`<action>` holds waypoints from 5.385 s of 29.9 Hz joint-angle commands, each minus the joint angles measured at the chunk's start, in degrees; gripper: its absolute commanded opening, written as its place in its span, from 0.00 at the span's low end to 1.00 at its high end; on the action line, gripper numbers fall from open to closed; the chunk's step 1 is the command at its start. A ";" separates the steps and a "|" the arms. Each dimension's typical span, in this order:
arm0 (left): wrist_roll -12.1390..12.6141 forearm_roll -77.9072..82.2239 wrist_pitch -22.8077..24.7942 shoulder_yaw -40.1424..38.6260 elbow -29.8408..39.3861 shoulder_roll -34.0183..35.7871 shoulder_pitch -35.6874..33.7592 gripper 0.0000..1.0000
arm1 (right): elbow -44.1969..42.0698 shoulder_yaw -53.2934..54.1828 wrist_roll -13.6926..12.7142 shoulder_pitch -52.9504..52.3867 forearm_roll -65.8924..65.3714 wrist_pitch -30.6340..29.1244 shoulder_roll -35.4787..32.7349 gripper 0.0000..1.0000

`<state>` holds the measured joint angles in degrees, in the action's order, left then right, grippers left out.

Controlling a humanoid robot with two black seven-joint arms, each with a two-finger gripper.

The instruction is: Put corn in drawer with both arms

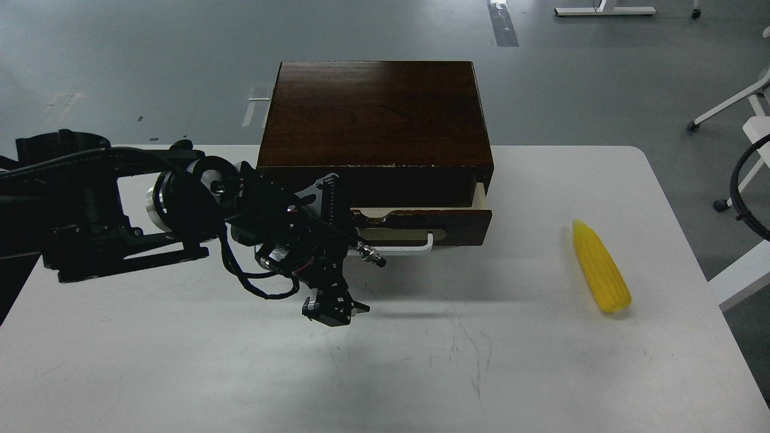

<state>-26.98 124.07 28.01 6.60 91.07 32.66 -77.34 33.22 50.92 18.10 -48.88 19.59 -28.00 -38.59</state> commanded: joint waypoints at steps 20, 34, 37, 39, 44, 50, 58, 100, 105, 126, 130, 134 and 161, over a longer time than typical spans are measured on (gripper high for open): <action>0.35 0.12 -0.01 0.60 0.07 -0.49 0.97 0.96 | -0.87 -0.39 0.00 -0.07 -0.08 0.00 -0.09 1.00; 1.93 0.48 -0.01 0.69 0.42 -0.67 2.46 0.96 | -0.87 -0.48 0.00 -0.16 -0.08 0.00 0.00 1.00; 2.02 0.91 -0.01 0.69 0.42 -0.67 2.46 0.96 | -0.87 -0.48 0.00 -0.16 -0.08 0.00 -0.08 1.00; 2.80 0.93 -0.01 0.69 0.42 -0.76 2.46 0.96 | -0.87 -0.48 0.00 -0.16 -0.08 0.00 0.00 1.00; 3.51 0.93 -0.01 0.69 0.42 -1.02 2.46 0.96 | -0.87 -0.48 0.00 -0.16 -0.08 0.00 0.00 1.00; 4.83 0.93 -0.01 0.69 0.42 -0.93 2.81 0.96 | -0.87 -0.48 0.00 -0.16 -0.08 0.00 0.00 1.00; 4.66 0.93 -0.01 0.60 1.12 -0.58 2.72 0.96 | -0.96 -0.48 0.00 -0.25 -0.08 0.00 -0.09 1.00; 4.57 0.93 -0.01 -0.10 0.69 -0.84 1.49 0.54 | -1.31 -0.48 0.00 -0.16 -0.08 0.00 -0.09 1.00; 4.65 0.93 -0.01 -0.10 0.69 -0.84 1.49 0.67 | -1.31 -0.48 0.00 -0.07 -0.08 0.00 0.00 1.00; 5.09 0.93 -0.01 -1.59 -0.19 -0.84 0.09 0.96 | -2.11 -0.39 0.00 0.02 -0.08 0.00 0.00 1.00; 4.92 0.93 -0.01 -1.59 -0.19 -0.67 0.00 0.96 | -2.11 -0.47 0.00 -0.07 0.01 0.00 0.00 1.00; 4.65 0.93 -0.01 -2.99 0.42 -0.32 -1.14 0.97 | -2.11 -0.39 0.00 -0.16 -0.08 0.00 0.00 1.00; 4.39 -105.80 -0.01 -19.78 -31.20 12.96 2.80 0.98 | -1.40 -35.96 0.09 -15.96 -26.24 4.09 -8.43 1.00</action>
<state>-22.30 33.68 28.00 -12.99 64.98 46.99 -76.24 31.56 20.31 18.29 -61.06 0.34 -25.77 -46.81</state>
